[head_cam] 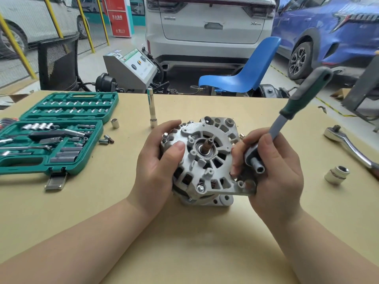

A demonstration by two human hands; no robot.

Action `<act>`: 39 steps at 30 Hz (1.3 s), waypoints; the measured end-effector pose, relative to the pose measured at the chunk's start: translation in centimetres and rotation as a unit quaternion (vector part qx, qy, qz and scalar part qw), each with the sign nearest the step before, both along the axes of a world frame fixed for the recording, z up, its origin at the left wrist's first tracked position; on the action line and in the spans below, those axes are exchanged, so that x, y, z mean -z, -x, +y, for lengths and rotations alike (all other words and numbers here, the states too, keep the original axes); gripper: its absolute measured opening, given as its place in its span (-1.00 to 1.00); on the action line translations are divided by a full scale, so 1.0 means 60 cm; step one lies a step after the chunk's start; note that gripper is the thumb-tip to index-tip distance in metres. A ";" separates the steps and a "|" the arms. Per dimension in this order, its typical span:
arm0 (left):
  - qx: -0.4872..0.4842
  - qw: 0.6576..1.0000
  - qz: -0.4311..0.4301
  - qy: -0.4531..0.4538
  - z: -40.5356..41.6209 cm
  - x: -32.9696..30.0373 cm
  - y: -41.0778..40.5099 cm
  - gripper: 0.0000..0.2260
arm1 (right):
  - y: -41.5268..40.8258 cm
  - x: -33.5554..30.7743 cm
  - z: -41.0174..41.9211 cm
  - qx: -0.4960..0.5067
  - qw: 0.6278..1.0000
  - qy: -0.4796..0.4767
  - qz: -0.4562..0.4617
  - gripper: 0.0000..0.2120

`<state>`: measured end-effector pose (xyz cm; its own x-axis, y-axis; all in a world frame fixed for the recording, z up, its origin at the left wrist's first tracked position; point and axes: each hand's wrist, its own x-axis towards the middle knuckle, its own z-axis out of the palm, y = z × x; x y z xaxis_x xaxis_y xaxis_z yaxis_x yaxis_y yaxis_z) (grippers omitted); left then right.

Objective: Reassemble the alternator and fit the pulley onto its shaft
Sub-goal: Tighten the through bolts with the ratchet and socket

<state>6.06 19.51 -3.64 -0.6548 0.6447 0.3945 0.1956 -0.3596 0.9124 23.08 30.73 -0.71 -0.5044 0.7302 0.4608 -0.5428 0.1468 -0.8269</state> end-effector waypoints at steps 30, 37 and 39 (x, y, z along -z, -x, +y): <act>-0.078 0.983 0.165 0.027 -0.016 0.015 0.024 -0.41 | 0.085 0.020 0.093 0.234 0.920 -0.311 -0.053 -0.85; -0.069 0.982 0.165 0.055 -0.007 0.000 0.018 -0.31 | 0.112 0.024 0.159 0.321 0.873 -0.354 -0.098 -0.70; -0.068 0.982 0.167 0.051 -0.004 -0.002 0.020 -0.35 | 0.099 0.023 0.163 0.309 0.878 -0.347 -0.116 -0.66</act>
<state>4.85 19.27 -3.53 -0.5834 0.6068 0.5398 0.5295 -0.2198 0.8194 17.13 40.52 -2.09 -0.2510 0.4815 0.8397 -0.0106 0.8661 -0.4998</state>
